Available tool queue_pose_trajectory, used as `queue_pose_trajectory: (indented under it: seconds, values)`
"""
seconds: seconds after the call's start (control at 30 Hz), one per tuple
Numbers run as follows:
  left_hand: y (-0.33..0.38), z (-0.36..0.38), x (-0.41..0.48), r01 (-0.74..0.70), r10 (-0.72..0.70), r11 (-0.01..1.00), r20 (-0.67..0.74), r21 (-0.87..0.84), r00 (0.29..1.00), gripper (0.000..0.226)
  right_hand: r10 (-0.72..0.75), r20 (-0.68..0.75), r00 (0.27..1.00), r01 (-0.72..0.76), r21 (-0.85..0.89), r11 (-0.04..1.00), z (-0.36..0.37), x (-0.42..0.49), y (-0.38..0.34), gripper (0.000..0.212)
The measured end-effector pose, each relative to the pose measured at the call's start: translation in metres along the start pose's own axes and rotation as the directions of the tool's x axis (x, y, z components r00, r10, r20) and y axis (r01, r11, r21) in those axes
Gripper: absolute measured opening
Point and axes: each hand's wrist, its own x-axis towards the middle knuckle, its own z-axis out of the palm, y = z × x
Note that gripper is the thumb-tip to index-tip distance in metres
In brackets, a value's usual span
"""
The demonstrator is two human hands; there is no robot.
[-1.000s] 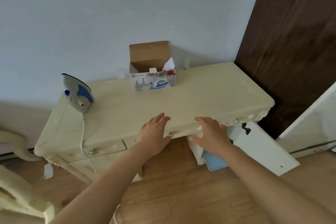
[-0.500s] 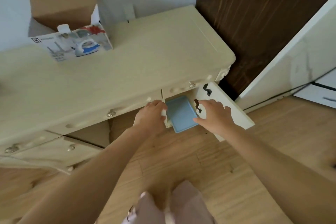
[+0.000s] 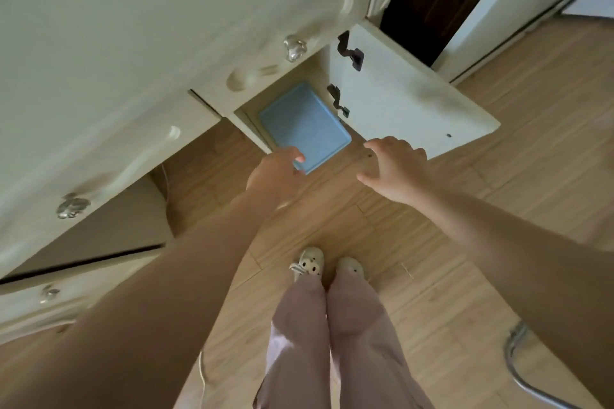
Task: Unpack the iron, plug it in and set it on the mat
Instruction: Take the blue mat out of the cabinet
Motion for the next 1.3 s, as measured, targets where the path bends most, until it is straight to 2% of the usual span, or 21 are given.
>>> queue_pose_trajectory:
  seconds: [0.1,0.23,0.43,0.57,0.63,0.67,0.77,0.9,1.0,1.03,1.1,1.2,1.23,1.3]
  values:
    - [-0.014,0.039,0.033,0.006,-0.008,0.999,0.058,0.041,0.998,0.033,0.009,0.057,0.998,-0.01,0.021,1.0,0.042,0.024,0.015,0.062]
    - [-0.035,0.098,0.084,0.064,-0.062,0.998,0.1,-0.02,0.993,0.031,-0.013,0.13,0.991,0.004,0.073,0.997,0.098,0.066,0.037,0.061]
    - [-0.058,0.154,0.136,0.041,-0.041,0.999,0.162,0.0,0.986,0.033,0.02,0.137,0.99,-0.044,0.171,0.984,0.16,0.13,0.051,0.063]
    - [-0.08,0.192,0.178,0.045,-0.045,0.999,0.163,0.005,0.986,0.033,0.118,0.126,0.985,-0.158,0.38,0.911,0.215,0.183,0.048,0.058]
    - [-0.089,0.204,0.196,0.042,-0.04,0.999,0.147,-0.006,0.988,0.034,0.193,0.15,0.97,-0.244,0.54,0.806,0.236,0.207,0.043,0.056]
    - [-0.097,0.215,0.208,0.042,-0.04,0.999,0.141,-0.014,0.989,0.035,0.243,0.181,0.953,-0.302,0.626,0.719,0.252,0.222,0.041,0.056]
    - [-0.114,0.231,0.225,0.048,-0.044,0.999,0.158,-0.025,0.986,0.041,0.363,0.328,0.872,-0.459,0.807,0.372,0.284,0.253,0.033,0.057]
    - [-0.142,0.243,0.24,0.022,-0.024,1.0,0.19,0.016,0.982,0.056,0.444,0.415,0.794,-0.48,0.876,0.04,0.328,0.291,0.017,0.063]
    - [-0.165,0.246,0.251,-0.067,0.033,0.986,0.213,0.155,0.976,0.066,0.377,0.566,0.734,-0.481,0.824,-0.3,0.347,0.311,0.008,0.04]
    - [-0.171,0.246,0.254,-0.1,0.056,0.977,0.225,0.189,0.973,0.068,0.324,0.593,0.737,-0.479,0.797,-0.369,0.348,0.314,0.005,0.031]
    - [-0.178,0.242,0.255,-0.13,0.071,0.967,0.258,0.219,0.964,0.072,0.278,0.585,0.762,-0.463,0.792,-0.397,0.342,0.316,0.003,0.025]
    - [-0.179,0.235,0.247,-0.122,0.075,0.976,0.248,0.179,0.966,0.073,0.305,0.56,0.771,-0.426,0.808,-0.406,0.329,0.309,0.004,0.031]
    - [-0.176,0.234,0.243,-0.084,0.063,0.991,0.205,0.1,0.977,0.07,0.313,0.56,0.767,-0.421,0.808,-0.412,0.324,0.303,0.006,0.032]
    - [-0.162,0.227,0.232,0.092,-0.074,0.974,0.093,-0.207,0.993,0.053,0.313,0.571,0.759,-0.439,0.804,-0.401,0.314,0.287,0.011,0.029]
